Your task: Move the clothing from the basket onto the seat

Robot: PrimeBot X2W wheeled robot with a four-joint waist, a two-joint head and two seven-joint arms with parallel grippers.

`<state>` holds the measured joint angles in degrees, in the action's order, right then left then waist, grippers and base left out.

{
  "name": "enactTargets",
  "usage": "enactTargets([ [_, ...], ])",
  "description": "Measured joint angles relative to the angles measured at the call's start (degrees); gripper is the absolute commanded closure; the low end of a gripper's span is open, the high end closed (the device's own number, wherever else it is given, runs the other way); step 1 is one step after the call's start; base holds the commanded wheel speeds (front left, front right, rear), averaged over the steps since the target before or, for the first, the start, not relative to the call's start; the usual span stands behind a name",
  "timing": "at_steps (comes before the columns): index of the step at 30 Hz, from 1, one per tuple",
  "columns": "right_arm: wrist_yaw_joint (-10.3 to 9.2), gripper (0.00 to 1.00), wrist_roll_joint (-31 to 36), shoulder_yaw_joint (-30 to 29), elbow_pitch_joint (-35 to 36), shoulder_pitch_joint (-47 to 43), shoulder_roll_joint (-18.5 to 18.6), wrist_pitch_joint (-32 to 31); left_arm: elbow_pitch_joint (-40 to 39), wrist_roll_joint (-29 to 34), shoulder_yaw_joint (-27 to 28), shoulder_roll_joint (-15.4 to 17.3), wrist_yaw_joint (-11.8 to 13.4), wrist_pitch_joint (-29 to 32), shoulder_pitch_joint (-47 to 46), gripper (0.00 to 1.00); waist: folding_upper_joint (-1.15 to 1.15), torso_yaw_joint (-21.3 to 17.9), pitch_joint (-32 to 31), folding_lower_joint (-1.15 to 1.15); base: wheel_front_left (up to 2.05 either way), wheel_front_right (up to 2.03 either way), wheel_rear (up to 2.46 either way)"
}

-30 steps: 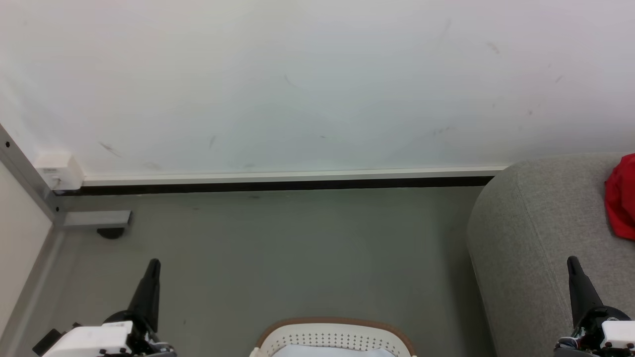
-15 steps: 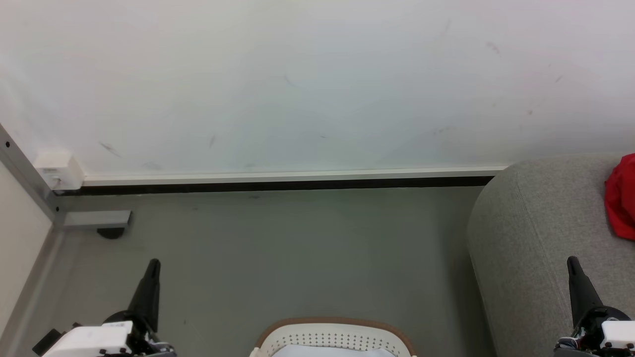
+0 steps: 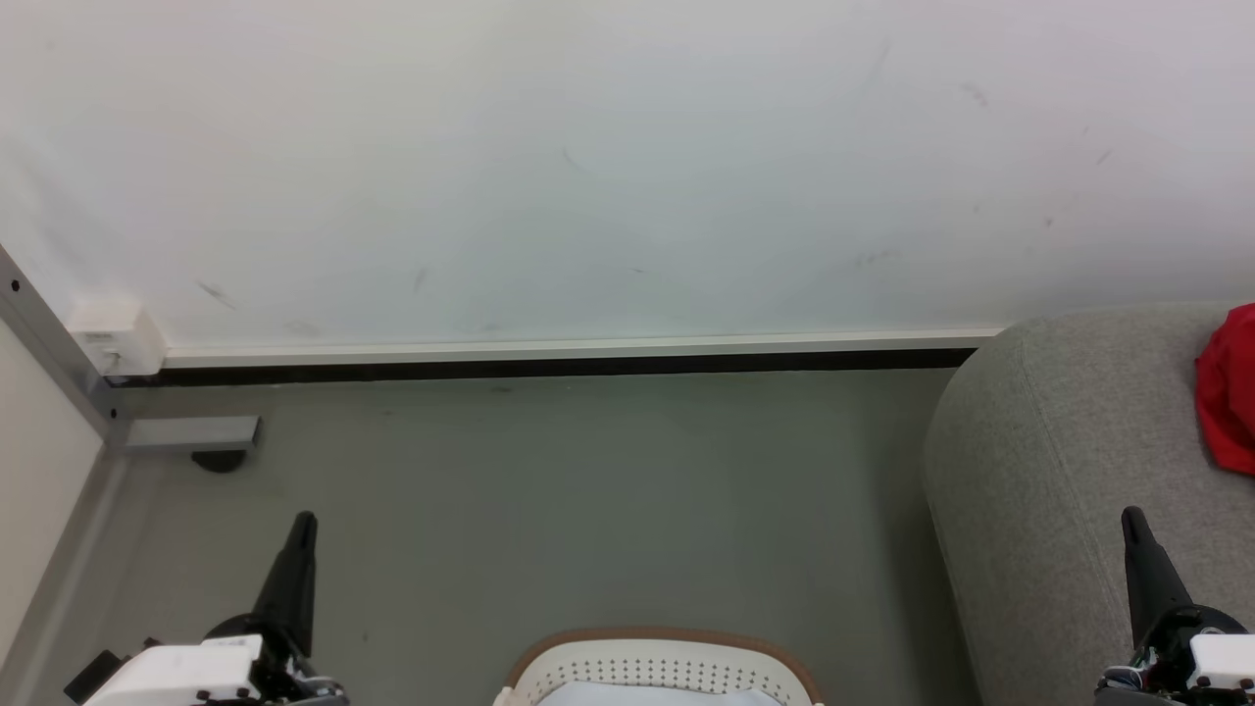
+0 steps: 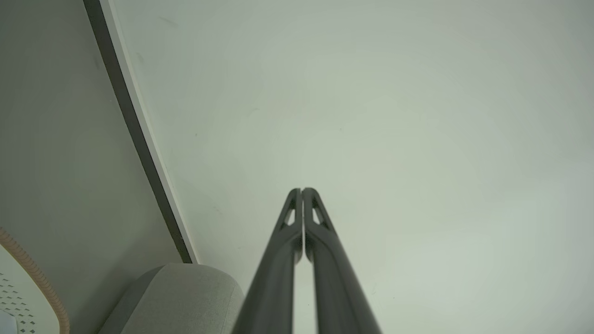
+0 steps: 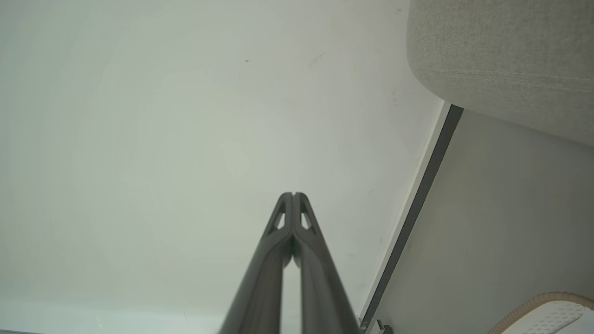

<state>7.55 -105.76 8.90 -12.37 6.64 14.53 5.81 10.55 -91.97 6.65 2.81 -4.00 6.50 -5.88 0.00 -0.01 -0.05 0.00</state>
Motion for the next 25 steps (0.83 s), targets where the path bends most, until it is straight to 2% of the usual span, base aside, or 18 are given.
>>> enactTargets([
  [25,0.00,1.00,-0.73,0.88,0.30,0.02,0.62,0.79,-0.02,0.00,0.00,0.00,0.00,0.00,0.00,1.00,0.00,0.00,0.01,0.00,0.00,0.00,0.00],
])
